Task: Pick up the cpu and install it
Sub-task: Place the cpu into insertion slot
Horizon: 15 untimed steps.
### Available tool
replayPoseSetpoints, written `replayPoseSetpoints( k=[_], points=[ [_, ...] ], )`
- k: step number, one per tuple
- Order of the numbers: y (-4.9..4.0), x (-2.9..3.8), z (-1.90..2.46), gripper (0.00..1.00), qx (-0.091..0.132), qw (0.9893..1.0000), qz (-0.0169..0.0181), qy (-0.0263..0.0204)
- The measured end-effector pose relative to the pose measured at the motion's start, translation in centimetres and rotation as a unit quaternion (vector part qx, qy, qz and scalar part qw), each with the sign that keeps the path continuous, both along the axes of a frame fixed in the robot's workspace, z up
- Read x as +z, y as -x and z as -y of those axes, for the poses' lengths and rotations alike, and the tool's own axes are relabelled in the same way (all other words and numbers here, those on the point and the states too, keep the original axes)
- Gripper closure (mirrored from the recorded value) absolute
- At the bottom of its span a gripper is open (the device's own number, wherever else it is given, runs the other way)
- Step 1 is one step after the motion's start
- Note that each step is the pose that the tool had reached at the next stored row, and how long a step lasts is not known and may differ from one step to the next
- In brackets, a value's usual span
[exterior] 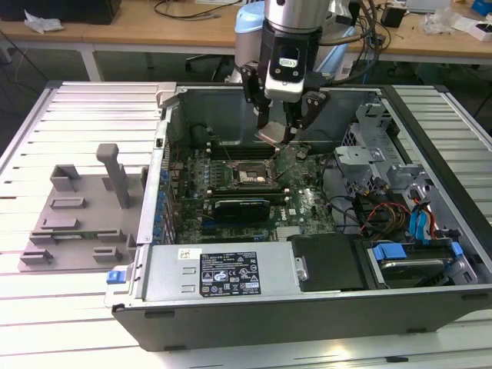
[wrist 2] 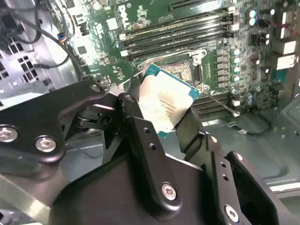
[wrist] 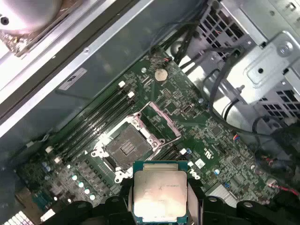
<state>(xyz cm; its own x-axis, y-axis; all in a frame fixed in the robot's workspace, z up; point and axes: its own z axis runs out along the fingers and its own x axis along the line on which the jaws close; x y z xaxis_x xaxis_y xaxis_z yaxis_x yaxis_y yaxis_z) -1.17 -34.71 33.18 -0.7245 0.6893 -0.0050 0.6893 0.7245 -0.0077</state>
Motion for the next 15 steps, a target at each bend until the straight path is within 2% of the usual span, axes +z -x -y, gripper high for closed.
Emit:
replayPoseSetpoints(
  k=[2,4,8,11,12,13,15],
  points=[
    [0.00,0.00,0.00,0.45,-0.017,0.9999,0.0000,0.0000],
    [0.00,-0.01,0.00,0.45,-0.044,0.9991,0.0000,0.0000],
    [0.00,-0.03,0.00,0.45,-0.071,0.9975,0.0000,0.0000],
    [0.00,-0.04,0.00,0.45,-0.098,0.9951,0.0000,0.0000],
    [0.00,-0.04,0.00,0.45,-0.113,0.9936,0.0000,0.0000],
    [0.00,-0.04,0.00,0.45,-0.120,0.9928,0.0000,0.0000],
    [0.00,-0.05,0.00,0.45,-0.138,0.9905,0.0000,0.0000]
  ],
)
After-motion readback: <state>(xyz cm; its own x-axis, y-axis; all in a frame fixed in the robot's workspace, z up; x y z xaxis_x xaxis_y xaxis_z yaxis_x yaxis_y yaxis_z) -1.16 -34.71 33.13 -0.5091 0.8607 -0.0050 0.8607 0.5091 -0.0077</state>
